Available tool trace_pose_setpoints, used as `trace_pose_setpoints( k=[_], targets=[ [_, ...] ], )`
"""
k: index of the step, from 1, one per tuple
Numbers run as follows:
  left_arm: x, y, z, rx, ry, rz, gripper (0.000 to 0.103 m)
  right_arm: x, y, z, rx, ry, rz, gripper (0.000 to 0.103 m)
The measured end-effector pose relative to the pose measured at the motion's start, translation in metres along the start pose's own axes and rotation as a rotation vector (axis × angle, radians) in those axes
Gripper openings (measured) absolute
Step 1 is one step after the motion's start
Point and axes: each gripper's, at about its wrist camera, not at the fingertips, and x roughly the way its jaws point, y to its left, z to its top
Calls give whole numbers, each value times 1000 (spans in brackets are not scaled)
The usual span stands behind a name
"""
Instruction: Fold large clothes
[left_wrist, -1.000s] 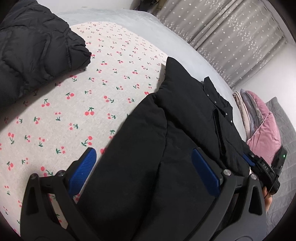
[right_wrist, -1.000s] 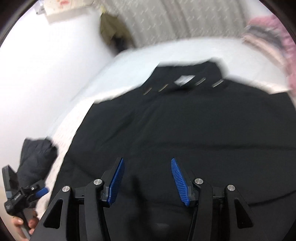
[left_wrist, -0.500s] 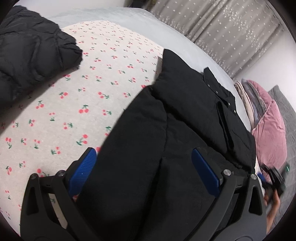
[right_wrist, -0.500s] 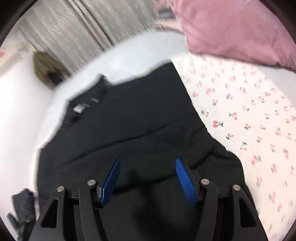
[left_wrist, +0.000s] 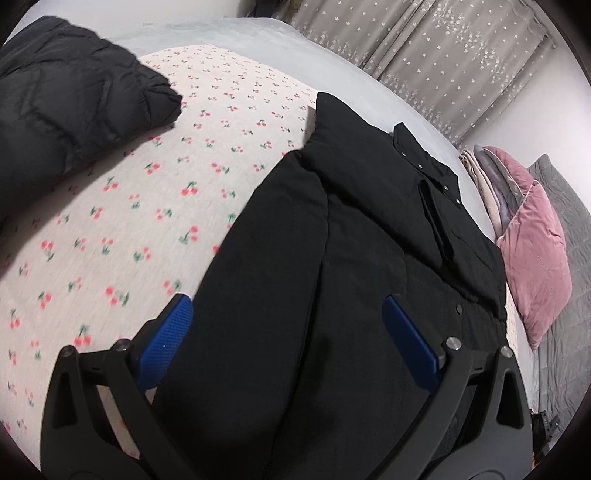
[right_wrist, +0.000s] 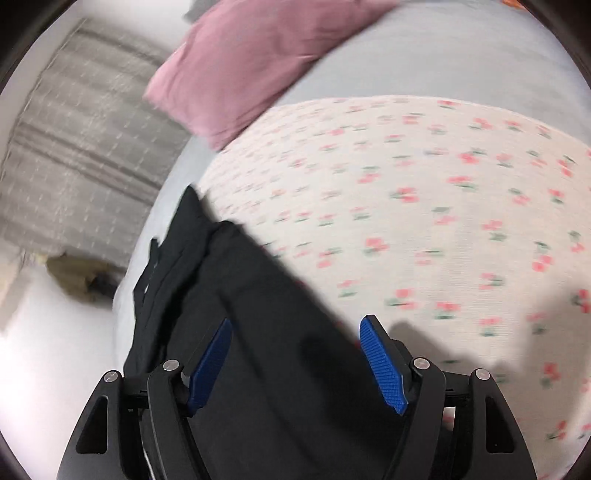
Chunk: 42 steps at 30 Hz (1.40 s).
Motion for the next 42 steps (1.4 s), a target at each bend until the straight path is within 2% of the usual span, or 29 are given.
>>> trace_pose_setpoints(
  k=[2, 3, 5, 8, 14, 17, 22, 25, 28, 29, 31, 34, 36, 39, 42],
  targets=[
    [-9, 5, -5, 8, 10, -1, 102, -7, -2, 1, -47, 11, 11, 73],
    [-13, 7, -8, 16, 5, 11, 102, -9, 3, 0, -106, 20, 20, 73],
    [-21, 11, -11, 40, -10, 45, 102, -11, 6, -1, -143, 23, 28, 70],
    [-34, 24, -19, 55, -8, 90, 102, -12, 2, -4, -140, 39, 56, 61],
    [-53, 42, -34, 94, -4, 166, 102, -8, 11, -15, -189, 55, 19, 59],
    [-63, 55, -42, 87, -14, 199, 102, -2, 3, -15, -140, 68, 24, 59],
    [-76, 76, -61, 46, 28, 176, 102, -9, -12, -18, -113, 82, -15, 59],
    [-94, 84, -85, 48, 12, 158, 102, -29, -18, -28, -127, 71, 35, 59],
    [-103, 90, -112, 50, 24, 116, 101, -45, -26, -43, -172, 57, 15, 59],
    [-103, 92, -118, 43, 33, 102, 98, -49, -31, -48, -178, 57, 8, 59],
    [-103, 96, -131, 8, 48, 63, 83, -53, -41, -58, -180, 74, 3, 59],
    [-97, 97, -143, -22, 89, 3, 76, -50, -45, -66, -227, 104, -43, 59],
    [-97, 94, -145, -8, 81, 10, 72, -48, -49, -70, -240, 122, -78, 59],
    [-95, 83, -148, 36, 87, 3, 61, -52, -58, -69, -209, 148, -36, 59],
    [-89, 80, -149, 62, 98, 17, 55, -49, -68, -68, -193, 207, -9, 50]
  ],
)
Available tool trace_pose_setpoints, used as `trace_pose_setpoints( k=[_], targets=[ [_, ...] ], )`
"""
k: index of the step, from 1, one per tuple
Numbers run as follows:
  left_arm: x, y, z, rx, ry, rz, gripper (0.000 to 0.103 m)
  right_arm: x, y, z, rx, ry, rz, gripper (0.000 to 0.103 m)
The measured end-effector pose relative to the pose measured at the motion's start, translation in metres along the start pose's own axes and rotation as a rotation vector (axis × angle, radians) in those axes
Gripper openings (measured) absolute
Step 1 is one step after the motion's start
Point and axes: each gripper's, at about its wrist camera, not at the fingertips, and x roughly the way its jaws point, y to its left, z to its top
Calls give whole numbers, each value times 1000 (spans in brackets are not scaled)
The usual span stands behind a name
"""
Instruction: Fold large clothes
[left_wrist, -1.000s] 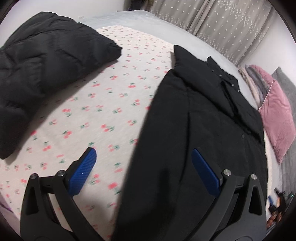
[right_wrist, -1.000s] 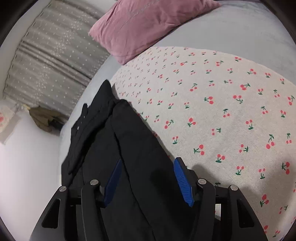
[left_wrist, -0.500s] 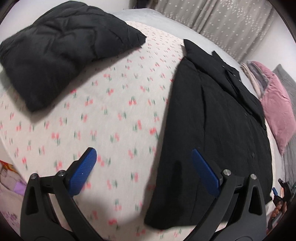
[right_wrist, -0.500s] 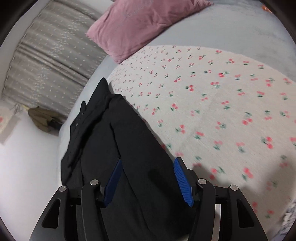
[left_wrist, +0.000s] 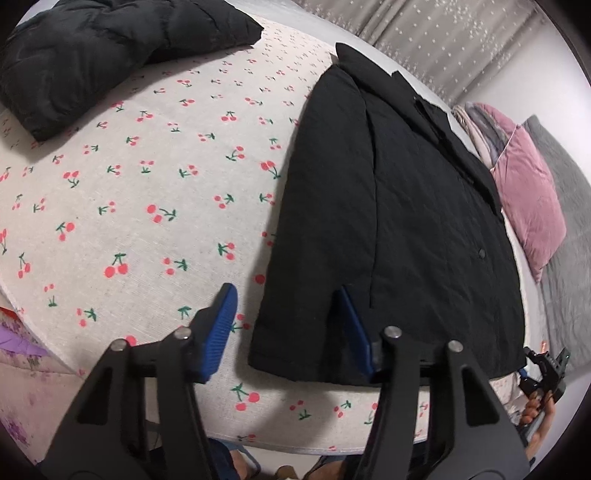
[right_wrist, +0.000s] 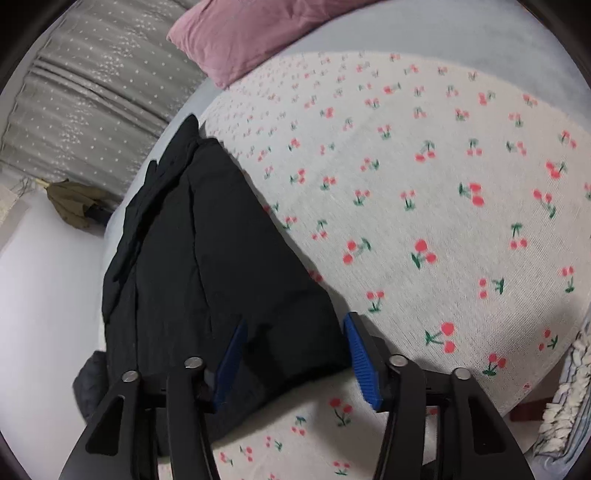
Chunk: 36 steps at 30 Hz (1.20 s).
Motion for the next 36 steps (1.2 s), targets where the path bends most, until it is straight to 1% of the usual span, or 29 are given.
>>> trace_pose_setpoints(
  k=[2, 3, 4, 5, 6, 9, 12, 14, 15, 16, 18, 19, 20, 21, 22, 23, 24, 25, 26, 27, 28, 30, 32, 33, 34, 36],
  targets=[
    [0, 0, 0, 0, 1, -9, 46, 1, -6, 1, -17, 56, 51, 41],
    [1, 1, 0, -9, 12, -26, 37, 1, -10, 1, -22, 75, 78, 40],
    [2, 1, 1, -15, 18, -31, 35, 0, -17, 0, -27, 99, 127, 39],
    [2, 1, 1, -16, 20, -30, 35, -1, -24, -1, -19, 110, 158, 36],
    [3, 0, 1, -15, 19, -27, 35, 0, -31, -1, 5, 116, 188, 36],
    [5, -3, 1, -11, 16, -21, 35, 1, -44, -1, 61, 117, 257, 36],
    [5, -4, 1, -25, 15, -38, 35, 2, -46, 0, 82, 109, 279, 36],
    [6, -6, 0, -24, 9, -58, 17, 6, -40, 2, 69, 115, 277, 36],
    [5, -7, 0, -22, 6, -74, 14, 9, -35, 2, 57, 120, 279, 36],
    [4, -9, -1, -20, -5, -71, 13, 11, -31, 2, 49, 124, 283, 36],
    [2, -12, -1, -6, -17, -71, 13, 13, -21, 3, 44, 111, 309, 23],
    [2, -12, -2, -10, -18, -74, 14, 11, -19, 2, 55, 92, 346, 18],
    [4, -11, -2, -22, -12, -82, 16, 9, -18, 2, 63, 78, 362, 18],
    [6, -10, -3, -38, -7, -87, 25, 9, -17, 2, 69, 68, 357, 18],
    [9, -9, -3, -50, 0, -90, 28, 11, -17, 1, 84, 72, 329, 19],
    [11, -9, -2, -54, 1, -88, 28, 15, -17, 1, 97, 79, 315, 21],
    [11, -10, -1, -45, -9, -81, 18, 21, -17, 0, 109, 102, 313, 20],
    [10, -11, 0, -33, -16, -77, 12, 25, -16, 0, 113, 118, 332, 16],
    [9, -12, 0, -28, -21, -75, 10, 24, -13, 1, 107, 108, 340, 10],
    [5, -12, 0, -32, -36, -71, 9, 19, -11, 1, 93, 85, 344, 9],
    [2, -12, 0, -35, -48, -69, 9, 9, -6, 0, 70, 40, 360, 7],
    [-9, -15, 1, -26, -81, -53, 8, -9, 1, -2, 61, -31, 428, 6],
    [-23, -18, 3, -18, -124, -48, 7, -21, 10, -3, 49, -56, 430, 5],
    [-35, -21, 3, -13, -150, -35, 7, -29, 19, -5, 37, -71, 432, 5],
    [-45, -21, 3, -21, -167, -31, 7, -36, 24, -7, 27, -84, 446, 5],
    [-61, -19, 1, -46, -176, -30, 6, -53, 34, -11, 6, -118, 476, 5]
  ],
)
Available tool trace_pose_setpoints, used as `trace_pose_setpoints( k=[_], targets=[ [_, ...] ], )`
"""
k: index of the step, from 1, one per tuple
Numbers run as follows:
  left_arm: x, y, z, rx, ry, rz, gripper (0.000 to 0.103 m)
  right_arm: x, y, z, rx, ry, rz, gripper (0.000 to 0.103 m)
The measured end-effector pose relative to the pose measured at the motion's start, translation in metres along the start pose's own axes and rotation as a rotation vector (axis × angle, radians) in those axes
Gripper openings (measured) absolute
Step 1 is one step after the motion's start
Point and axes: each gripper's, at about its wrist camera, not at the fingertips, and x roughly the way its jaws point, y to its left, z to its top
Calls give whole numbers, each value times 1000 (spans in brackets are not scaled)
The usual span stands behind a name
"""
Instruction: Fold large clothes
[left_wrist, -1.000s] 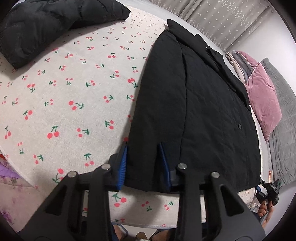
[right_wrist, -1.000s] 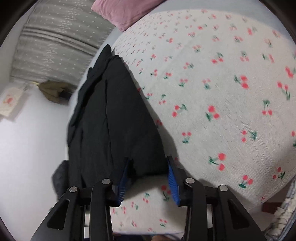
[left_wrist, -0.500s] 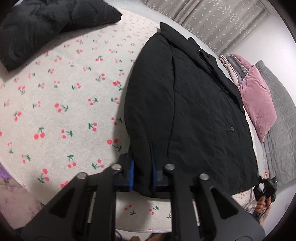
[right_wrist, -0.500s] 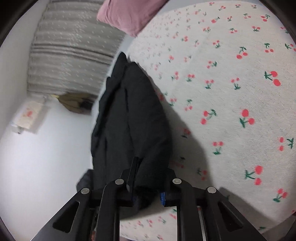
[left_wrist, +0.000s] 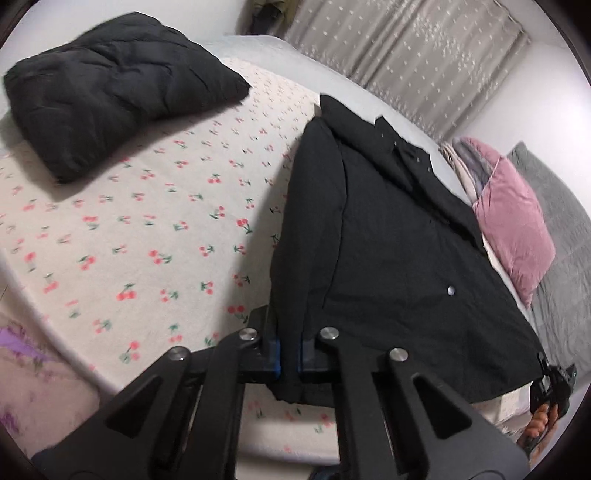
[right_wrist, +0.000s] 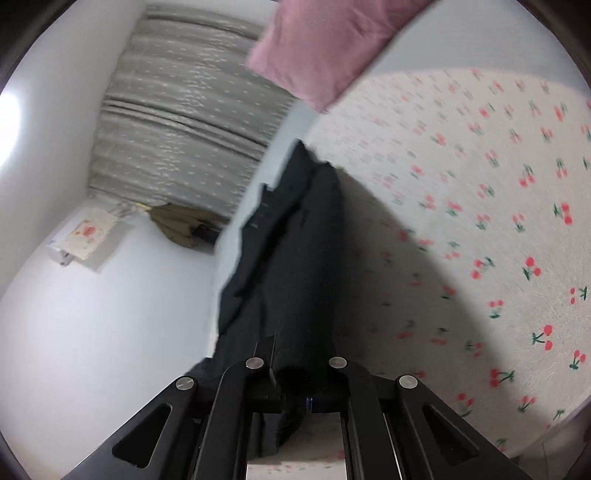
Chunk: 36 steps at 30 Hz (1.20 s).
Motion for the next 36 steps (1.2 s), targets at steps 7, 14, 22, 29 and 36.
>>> trace_pose_setpoints(
  k=[7, 14, 22, 29, 36],
  targets=[
    [-106, -10, 0, 43, -113, -92, 6, -71, 45, -6, -66, -88, 127, 5],
    [-231, -24, -24, 102, -352, -193, 6, -169, 96, -30, -179, -217, 271, 5],
    [-179, -7, -2, 20, -256, -162, 6, -169, 105, -24, -214, -229, 231, 5],
    [-153, -11, 25, -25, -241, -180, 6, -127, 87, -4, -163, -226, 239, 5],
    [-106, -72, 124, 59, -284, -143, 6, -64, 130, 57, -214, -209, 239, 5]
  ],
)
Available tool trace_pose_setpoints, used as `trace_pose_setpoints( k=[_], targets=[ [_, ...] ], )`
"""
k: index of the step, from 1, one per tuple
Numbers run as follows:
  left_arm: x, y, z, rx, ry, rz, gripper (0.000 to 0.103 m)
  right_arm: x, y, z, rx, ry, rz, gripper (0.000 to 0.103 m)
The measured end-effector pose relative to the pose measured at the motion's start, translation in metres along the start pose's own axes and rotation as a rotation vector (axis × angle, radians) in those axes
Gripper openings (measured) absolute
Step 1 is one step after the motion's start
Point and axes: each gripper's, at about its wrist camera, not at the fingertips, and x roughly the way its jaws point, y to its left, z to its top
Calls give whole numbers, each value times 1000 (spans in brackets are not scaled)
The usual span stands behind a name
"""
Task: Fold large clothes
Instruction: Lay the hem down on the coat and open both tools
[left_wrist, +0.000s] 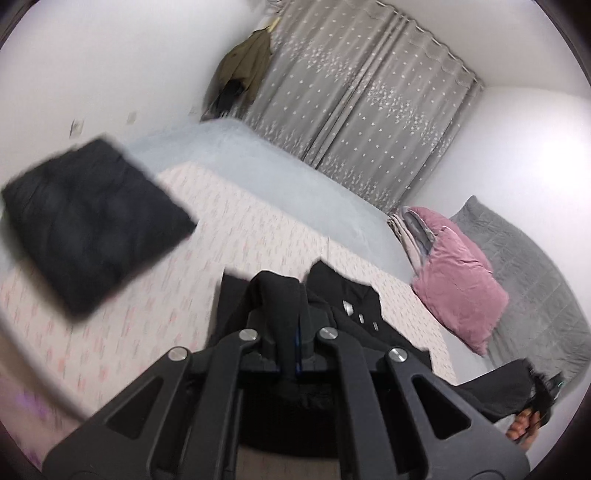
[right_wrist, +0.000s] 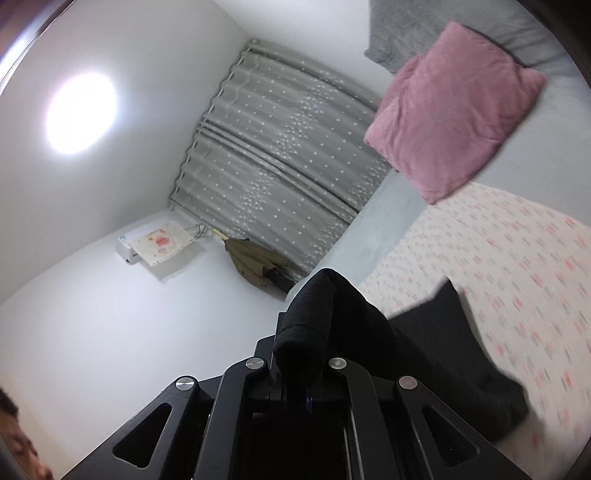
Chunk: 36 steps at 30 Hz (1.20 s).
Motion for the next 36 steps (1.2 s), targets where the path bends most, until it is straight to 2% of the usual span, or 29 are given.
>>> trace_pose_setpoints(
  k=[3, 6, 8, 10, 11, 13, 15, 17, 19, 21, 24, 27, 28, 29, 30, 31, 33, 35, 36],
  targets=[
    [70, -21, 47, 22, 24, 52, 6, 82, -3, 45, -7, 44, -31, 5],
    [183, -37, 87, 33, 112, 149, 6, 176, -27, 82, 5, 95, -146, 5],
    [265, -35, 97, 8, 191, 213, 6, 248, -65, 97, 63, 156, -237, 5],
    [333, -34, 92, 29, 233, 274, 6, 301, -100, 101, 105, 188, -316, 5],
    [375, -34, 81, 75, 254, 356, 6, 334, -126, 100, 125, 203, -380, 5],
    [426, -27, 56, 109, 310, 444, 6, 371, -161, 93, 144, 222, -456, 5],
    [461, -8, 33, 57, 380, 450, 8, 400, -201, 79, 197, 235, -536, 5],
    [474, 11, 21, 2, 405, 436, 10, 409, -238, 62, 292, 240, -564, 6],
    [462, 24, 19, -67, 379, 363, 13, 403, -269, 46, 380, 233, -552, 7],
    [450, 29, 24, -123, 393, 308, 13, 400, -278, 41, 404, 226, -520, 9],
    [427, 30, 38, -178, 396, 249, 19, 403, -264, 49, 357, 263, -527, 20],
    [406, 34, 59, -238, 374, 178, 34, 396, -232, 68, 284, 281, -473, 38],
    [398, 34, 67, -244, 350, 181, 44, 392, -219, 74, 246, 280, -454, 60],
    [400, 31, 78, -244, 322, 191, 50, 385, -206, 81, 191, 266, -441, 79],
    [391, 33, 87, -243, 282, 196, 62, 375, -192, 87, 123, 232, -445, 83],
    [386, 37, 95, -247, 243, 188, 65, 368, -181, 91, 68, 203, -458, 83],
    [382, 42, 99, -232, 203, 178, 65, 365, -173, 92, -19, 206, -498, 83],
    [397, 41, 88, -169, 288, 180, 65, 377, -181, 88, -50, 270, -535, 83],
    [413, 42, 73, -124, 373, 196, 65, 383, -188, 83, -46, 297, -553, 83]
  ],
)
